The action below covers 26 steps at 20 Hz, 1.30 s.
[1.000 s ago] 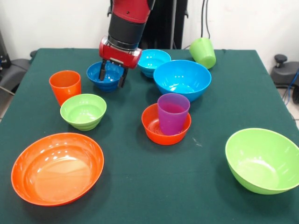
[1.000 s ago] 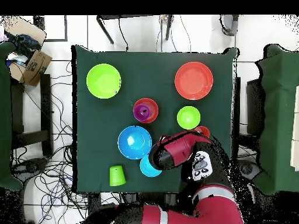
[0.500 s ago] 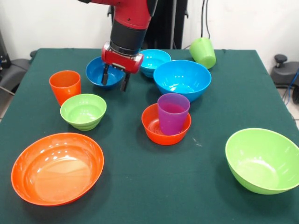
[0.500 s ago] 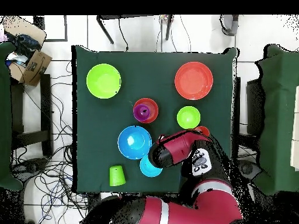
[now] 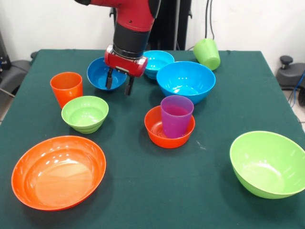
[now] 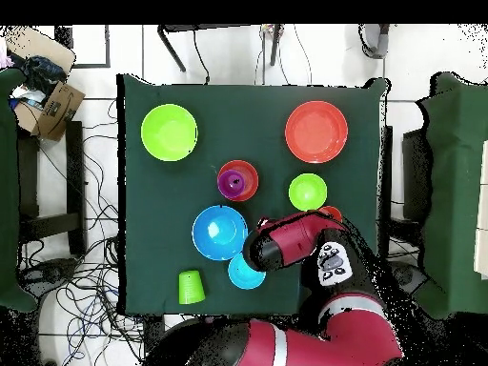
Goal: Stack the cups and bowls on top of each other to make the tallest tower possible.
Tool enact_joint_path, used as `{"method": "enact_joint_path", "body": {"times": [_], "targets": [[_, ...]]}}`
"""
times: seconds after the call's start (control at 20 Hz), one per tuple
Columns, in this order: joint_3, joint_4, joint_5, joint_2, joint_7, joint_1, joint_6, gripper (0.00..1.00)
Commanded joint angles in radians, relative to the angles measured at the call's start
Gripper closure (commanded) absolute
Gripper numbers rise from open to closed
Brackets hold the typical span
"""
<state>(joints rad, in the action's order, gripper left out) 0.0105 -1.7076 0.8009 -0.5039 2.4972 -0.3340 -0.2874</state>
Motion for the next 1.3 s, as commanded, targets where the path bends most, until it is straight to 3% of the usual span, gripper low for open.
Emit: {"method": "enact_joint_path", "body": {"times": [0.05, 0.3, 0.6, 0.8, 1.3], "targets": [[0.107, 0.024, -0.039, 0.040, -0.027, -0.002, -0.012, 0.00], [0.073, 0.026, -0.066, 0.022, -0.038, 0.025, -0.110, 0.00], [0.117, -0.008, -0.132, 0.012, -0.086, -0.024, -0.190, 0.00], [0.088, -0.014, -0.155, 0.002, -0.081, -0.003, -0.239, 0.00], [0.076, -0.051, -0.150, 0.007, -0.079, -0.013, -0.221, 0.00]]}}
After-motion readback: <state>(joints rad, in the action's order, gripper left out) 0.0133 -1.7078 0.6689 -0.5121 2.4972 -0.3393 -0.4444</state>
